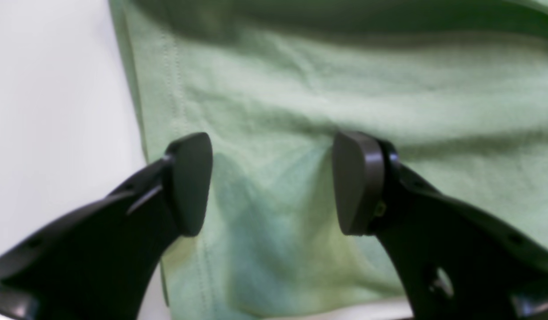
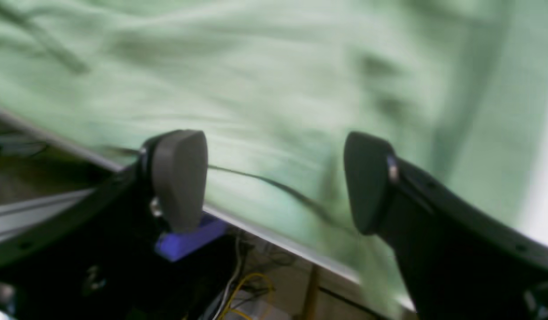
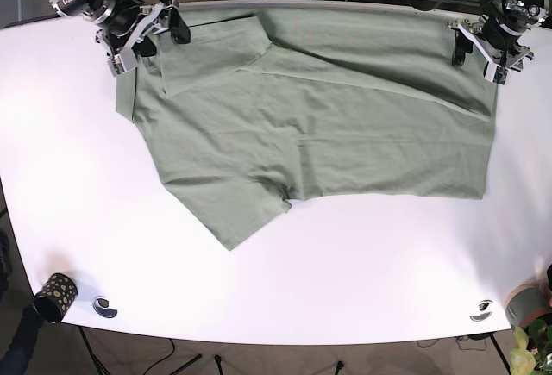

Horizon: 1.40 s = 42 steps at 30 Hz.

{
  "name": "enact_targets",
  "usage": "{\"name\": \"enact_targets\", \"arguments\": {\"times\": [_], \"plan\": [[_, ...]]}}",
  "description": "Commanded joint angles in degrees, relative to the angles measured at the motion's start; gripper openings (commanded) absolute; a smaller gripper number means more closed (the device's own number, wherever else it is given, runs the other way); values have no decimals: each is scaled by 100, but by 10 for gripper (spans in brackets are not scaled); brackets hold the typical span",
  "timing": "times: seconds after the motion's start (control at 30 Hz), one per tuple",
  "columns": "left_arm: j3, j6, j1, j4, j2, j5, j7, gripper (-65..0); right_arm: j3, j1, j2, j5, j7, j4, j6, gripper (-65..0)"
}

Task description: Fold the T-shirt properly

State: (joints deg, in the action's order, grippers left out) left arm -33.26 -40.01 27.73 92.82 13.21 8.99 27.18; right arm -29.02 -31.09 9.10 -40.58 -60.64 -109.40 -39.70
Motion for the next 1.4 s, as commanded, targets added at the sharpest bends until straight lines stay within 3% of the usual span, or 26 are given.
{"name": "enact_targets", "arguments": {"times": [0.0,0.5,0.7,0.9,1.0,1.17,1.27,1.37], "plan": [[-28,1,1,68,81,46,-111,-262,31,-34,61,-61,99,-185,-30,-192],[-28,1,1,68,81,46,-111,-262,75,336,105,9,99,220,-30,-192],[-28,1,1,68,81,46,-111,-262,84,336,70,449,99,475,-30,-192],[-28,1,1,68,81,46,-111,-262,84,327,61,449,99,483,-30,-193],[-28,1,1,68,81,46,-111,-262,93,336,52,449,99,466,-30,-263],[86,1,1,68,81,46,-111,-262,93,371,-62,449,99,457,-30,-530],[95,1,1,68,81,46,-111,-262,93,415,-71,449,99,395,-30,-640],[95,1,1,59,81,46,-111,-262,93,423,-88,449,99,228,-30,-650]]}}
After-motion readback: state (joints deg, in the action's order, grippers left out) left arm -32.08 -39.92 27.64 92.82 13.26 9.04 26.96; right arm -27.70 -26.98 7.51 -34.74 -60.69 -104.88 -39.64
